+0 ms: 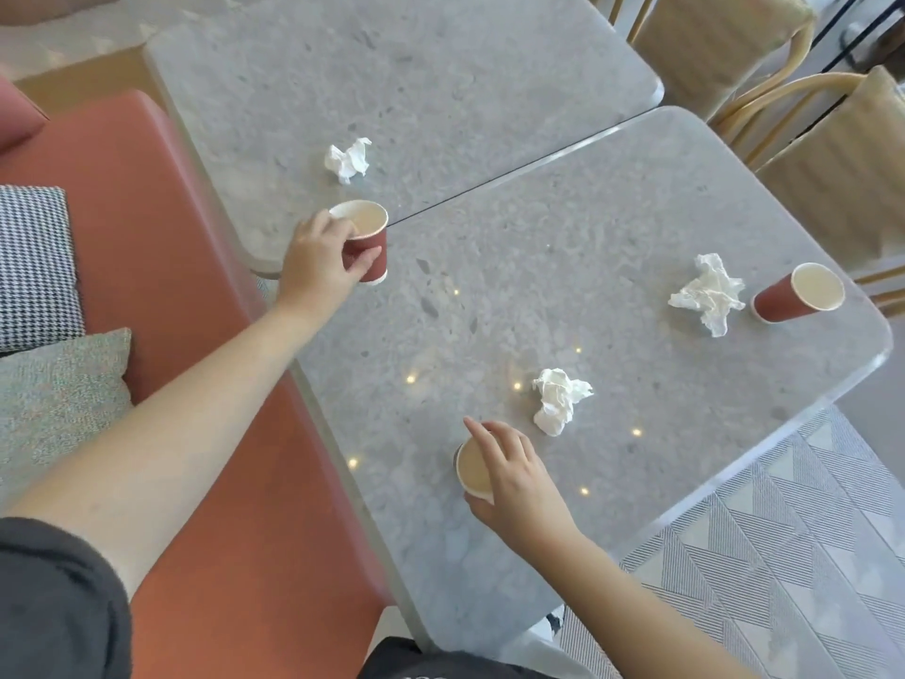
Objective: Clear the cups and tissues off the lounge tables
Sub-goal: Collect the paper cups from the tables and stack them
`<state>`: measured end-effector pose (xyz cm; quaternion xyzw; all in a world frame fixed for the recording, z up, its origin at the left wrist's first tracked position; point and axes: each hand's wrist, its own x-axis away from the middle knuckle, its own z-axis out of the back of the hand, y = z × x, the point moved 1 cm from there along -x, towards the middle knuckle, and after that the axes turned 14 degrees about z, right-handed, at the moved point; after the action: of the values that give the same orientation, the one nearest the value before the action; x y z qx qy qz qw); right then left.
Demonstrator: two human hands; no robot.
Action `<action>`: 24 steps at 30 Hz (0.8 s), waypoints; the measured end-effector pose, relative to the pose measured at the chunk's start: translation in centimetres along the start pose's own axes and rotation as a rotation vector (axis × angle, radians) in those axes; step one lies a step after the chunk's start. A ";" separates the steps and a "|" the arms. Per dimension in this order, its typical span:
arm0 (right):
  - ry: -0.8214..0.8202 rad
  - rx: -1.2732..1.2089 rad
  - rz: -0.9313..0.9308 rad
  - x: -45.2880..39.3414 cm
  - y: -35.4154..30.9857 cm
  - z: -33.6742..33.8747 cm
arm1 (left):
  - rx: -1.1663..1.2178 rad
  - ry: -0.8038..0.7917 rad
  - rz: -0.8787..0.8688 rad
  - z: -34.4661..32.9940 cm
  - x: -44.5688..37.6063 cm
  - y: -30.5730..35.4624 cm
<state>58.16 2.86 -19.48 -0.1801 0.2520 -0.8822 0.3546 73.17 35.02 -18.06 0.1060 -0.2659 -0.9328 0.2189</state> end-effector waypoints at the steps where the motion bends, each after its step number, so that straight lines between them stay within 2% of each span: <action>1: 0.022 -0.018 -0.005 0.0 -0.1 0.3 | 0.007 -0.013 -0.041 -0.2 2.2 0.4; 4: 0.169 -0.052 -0.023 0.3 -0.2 1.3 | 0.031 -0.080 -0.168 -1.3 9.2 1.4; 7: 0.357 -0.079 -0.103 1.0 0.1 2.5 | 0.088 -0.080 -0.271 -2.7 15.1 1.8; 10: 0.545 -0.118 -0.158 1.6 0.1 3.6 | 0.117 -0.043 -0.351 -3.7 18.4 2.2; 13: 0.660 -0.145 -0.139 1.6 -0.3 4.6 | 0.061 0.002 -0.482 -4.5 19.7 2.4; 17: 0.683 -0.136 -0.089 1.0 -1.3 5.6 | 0.000 0.002 -0.619 -4.9 19.9 2.7; 24: 0.578 -0.130 -0.045 0.2 -2.3 5.2 | -0.046 -0.118 -0.678 -5.7 21.2 2.5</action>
<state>59.37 2.49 -13.89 0.0505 0.3943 -0.8867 0.2362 57.12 20.66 -23.18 0.1295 -0.2066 -0.9627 -0.1171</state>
